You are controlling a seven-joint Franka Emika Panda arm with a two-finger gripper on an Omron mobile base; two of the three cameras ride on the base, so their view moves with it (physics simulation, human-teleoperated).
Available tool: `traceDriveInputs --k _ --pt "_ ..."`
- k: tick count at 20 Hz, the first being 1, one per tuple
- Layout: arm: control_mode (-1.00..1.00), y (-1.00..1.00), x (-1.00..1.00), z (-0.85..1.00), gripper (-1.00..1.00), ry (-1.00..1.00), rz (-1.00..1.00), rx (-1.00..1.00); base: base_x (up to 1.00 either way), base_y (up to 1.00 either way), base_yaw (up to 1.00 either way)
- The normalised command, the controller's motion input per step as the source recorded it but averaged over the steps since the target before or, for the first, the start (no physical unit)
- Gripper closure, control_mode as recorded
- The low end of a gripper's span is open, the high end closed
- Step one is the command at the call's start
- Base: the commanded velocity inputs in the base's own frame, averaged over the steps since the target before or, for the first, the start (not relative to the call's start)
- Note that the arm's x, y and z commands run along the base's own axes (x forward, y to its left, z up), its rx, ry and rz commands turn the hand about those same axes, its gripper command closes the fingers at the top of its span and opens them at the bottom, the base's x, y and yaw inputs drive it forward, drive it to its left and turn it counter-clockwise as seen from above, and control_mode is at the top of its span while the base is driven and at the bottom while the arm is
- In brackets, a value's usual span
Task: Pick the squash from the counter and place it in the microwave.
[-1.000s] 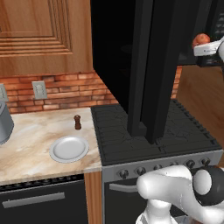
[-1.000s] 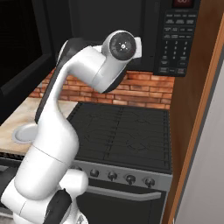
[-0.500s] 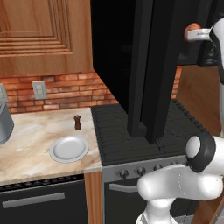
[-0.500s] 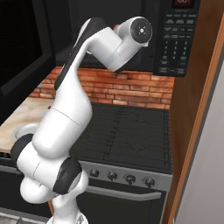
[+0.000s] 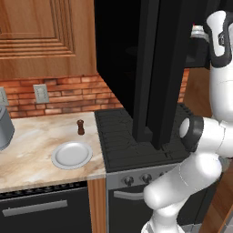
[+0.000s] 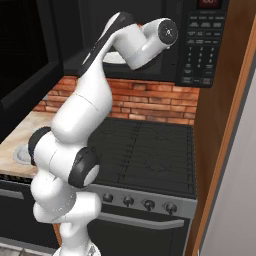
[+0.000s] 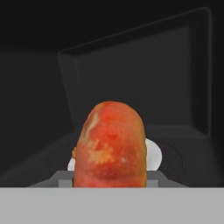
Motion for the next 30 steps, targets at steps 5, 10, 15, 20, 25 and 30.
traceDriveInputs --k 5,10,15,20,25,30 --pt "-1.00 0.07 0.54 -0.04 1.00 0.09 0.02 0.00 0.00 0.00 0.00" --pt "-1.00 0.10 0.36 -0.14 1.00 0.14 0.03 0.00 0.00 0.00 0.00" --pt "-1.00 0.27 0.23 -0.15 1.00 0.12 0.04 0.00 0.00 0.00 0.00" --pt "-1.00 0.37 0.06 -0.27 1.00 0.02 0.05 0.00 0.00 0.00 0.00" --pt "-1.00 0.31 0.00 -0.26 1.00 0.00 0.03 0.00 0.00 0.00 0.00" --pt "-1.00 0.23 0.18 -0.15 1.00 0.00 0.02 0.00 0.00 0.00 0.00"
